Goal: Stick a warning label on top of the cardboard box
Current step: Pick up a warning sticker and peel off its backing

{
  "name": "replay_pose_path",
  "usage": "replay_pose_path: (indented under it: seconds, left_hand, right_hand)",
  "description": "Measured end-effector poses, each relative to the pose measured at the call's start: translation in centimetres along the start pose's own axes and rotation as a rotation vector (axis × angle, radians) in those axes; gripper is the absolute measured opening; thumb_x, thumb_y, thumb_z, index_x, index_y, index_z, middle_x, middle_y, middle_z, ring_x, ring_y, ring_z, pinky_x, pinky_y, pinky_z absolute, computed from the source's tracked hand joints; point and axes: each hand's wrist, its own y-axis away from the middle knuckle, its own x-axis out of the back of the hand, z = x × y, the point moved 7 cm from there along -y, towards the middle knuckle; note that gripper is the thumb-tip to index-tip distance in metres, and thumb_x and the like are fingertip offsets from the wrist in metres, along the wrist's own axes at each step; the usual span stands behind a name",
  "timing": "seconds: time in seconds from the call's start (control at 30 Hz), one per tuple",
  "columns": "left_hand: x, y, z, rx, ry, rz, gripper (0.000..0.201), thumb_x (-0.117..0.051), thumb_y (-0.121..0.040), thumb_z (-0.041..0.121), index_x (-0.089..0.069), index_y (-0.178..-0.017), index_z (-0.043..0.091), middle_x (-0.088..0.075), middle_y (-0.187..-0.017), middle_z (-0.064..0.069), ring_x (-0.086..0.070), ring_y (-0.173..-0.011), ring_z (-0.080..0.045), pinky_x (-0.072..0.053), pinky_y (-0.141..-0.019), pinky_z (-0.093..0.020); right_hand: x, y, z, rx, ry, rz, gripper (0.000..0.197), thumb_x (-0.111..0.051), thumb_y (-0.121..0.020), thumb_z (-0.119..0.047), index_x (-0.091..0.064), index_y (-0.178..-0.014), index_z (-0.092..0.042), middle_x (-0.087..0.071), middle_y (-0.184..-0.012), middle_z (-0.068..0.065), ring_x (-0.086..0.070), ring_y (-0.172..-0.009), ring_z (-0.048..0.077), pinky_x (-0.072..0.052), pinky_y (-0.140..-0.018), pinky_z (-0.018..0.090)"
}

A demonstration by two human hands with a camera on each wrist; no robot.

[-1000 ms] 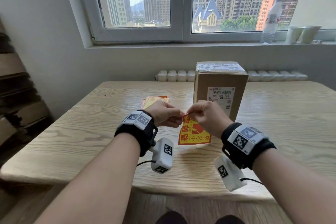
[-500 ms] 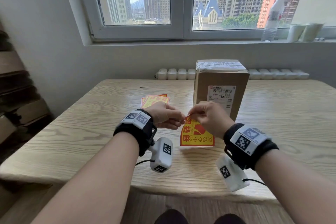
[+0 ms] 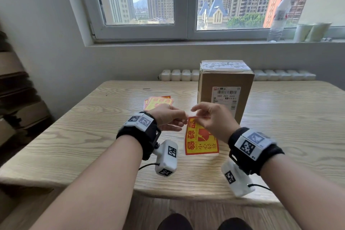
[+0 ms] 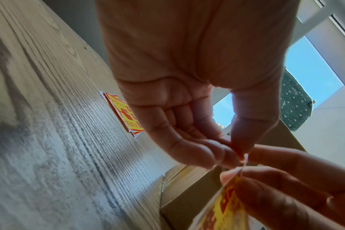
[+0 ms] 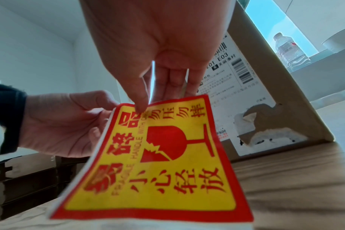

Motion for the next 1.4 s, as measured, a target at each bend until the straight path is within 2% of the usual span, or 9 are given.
replay_pose_path:
  seconds: [0.13, 0.4, 0.57, 0.77, 0.87, 0.97, 1.03, 1.27, 1.4]
  left_hand:
    - [-0.1, -0.1, 0.3, -0.021, 0.061, -0.007, 0.013, -0.062, -0.087, 0.010, -0.063, -0.073, 0.009, -0.062, -0.069, -0.002, -0.059, -0.062, -0.010, -0.057, -0.058, -0.019]
    - [-0.6, 0.3, 0.6, -0.009, 0.136, -0.066, 0.013, -0.056, -0.092, 0.007, -0.062, -0.081, 0.004, -0.063, -0.077, -0.008, -0.064, -0.055, -0.010, -0.057, -0.053, -0.019]
    - [-0.4, 0.4, 0.9, -0.059, 0.117, -0.011, 0.008, -0.057, -0.090, 0.002, -0.061, -0.085, 0.007, -0.060, -0.072, -0.006, -0.062, -0.052, -0.009, -0.058, -0.054, -0.019]
    - [-0.4, 0.4, 1.6, -0.139, 0.004, 0.009, 0.026, -0.051, -0.090, -0.004, -0.071, -0.086, 0.012, -0.064, -0.073, -0.003, -0.059, -0.065, -0.013, -0.055, -0.059, -0.019]
    - [-0.8, 0.4, 1.7, -0.149, -0.085, -0.009, 0.021, -0.059, -0.086, -0.005, -0.071, -0.102, 0.003, -0.069, -0.076, -0.003, -0.063, -0.070, -0.014, -0.056, -0.066, -0.020]
    - [-0.3, 0.1, 1.4, -0.161, -0.106, 0.034, 0.005, -0.067, -0.084, 0.003, -0.067, -0.087, 0.008, -0.067, -0.084, -0.005, -0.064, -0.080, -0.015, -0.056, -0.077, -0.024]
    - [0.5, -0.2, 0.9, -0.143, -0.092, 0.074, 0.010, -0.066, -0.085, 0.004, -0.060, -0.080, 0.011, -0.066, -0.087, -0.006, -0.064, -0.083, -0.016, -0.055, -0.082, -0.028]
    - [4.3, -0.4, -2.1, 0.003, -0.151, 0.266, 0.016, -0.057, -0.087, -0.004, -0.056, -0.088, 0.012, -0.064, -0.082, -0.005, -0.063, -0.072, -0.017, -0.052, -0.072, -0.029]
    - [6.4, -0.5, -4.5, 0.138, -0.336, 0.365, 0.021, -0.059, -0.081, -0.007, -0.058, -0.072, 0.012, -0.066, -0.077, -0.011, -0.065, -0.059, -0.018, -0.052, -0.061, -0.029]
  right_hand:
    - [0.9, 0.5, -1.3, 0.085, 0.013, 0.098, 0.031, -0.073, -0.081, -0.016, -0.069, -0.111, -0.020, -0.072, -0.101, -0.003, -0.067, -0.092, 0.011, -0.059, -0.081, 0.030]
    - [1.5, 0.5, -2.1, 0.167, 0.116, 0.179, 0.014, -0.074, -0.079, -0.022, -0.076, -0.092, -0.023, -0.070, -0.094, -0.006, -0.066, -0.084, 0.015, -0.057, -0.078, 0.037]
    - [1.4, 0.5, -1.9, 0.158, 0.145, 0.176, 0.005, -0.074, -0.078, -0.017, -0.071, -0.078, -0.022, -0.068, -0.092, -0.005, -0.064, -0.084, 0.016, -0.056, -0.077, 0.037]
    - [1.4, -0.1, -1.1, 0.071, 0.000, 0.141, 0.011, -0.071, -0.080, -0.018, -0.064, -0.077, -0.025, -0.069, -0.085, -0.005, -0.066, -0.081, 0.017, -0.058, -0.076, 0.038]
    - [1.5, -0.3, -0.8, 0.045, -0.023, 0.132, 0.015, -0.069, -0.081, -0.014, -0.061, -0.077, -0.026, -0.069, -0.085, -0.003, -0.066, -0.080, 0.018, -0.059, -0.074, 0.040]
    - [1.7, -0.2, -0.7, 0.018, -0.043, 0.126, 0.015, -0.068, -0.083, -0.014, -0.059, -0.078, -0.025, -0.065, -0.077, -0.008, -0.066, -0.076, 0.016, -0.060, -0.072, 0.036]
    - [2.0, -0.2, -0.5, -0.003, -0.051, 0.150, 0.013, -0.066, -0.084, -0.012, -0.059, -0.080, -0.022, -0.064, -0.074, -0.007, -0.066, -0.075, 0.016, -0.059, -0.073, 0.034]
    - [3.2, 0.4, 1.6, -0.089, -0.037, 0.183, 0.018, -0.069, -0.080, -0.009, -0.057, -0.082, -0.022, -0.065, -0.080, -0.006, -0.067, -0.077, 0.016, -0.059, -0.074, 0.033]
    - [3.4, 0.8, 2.4, -0.109, -0.033, 0.176, 0.020, -0.067, -0.080, -0.002, -0.056, -0.087, -0.018, -0.066, -0.085, 0.000, -0.067, -0.080, 0.020, -0.060, -0.076, 0.039]
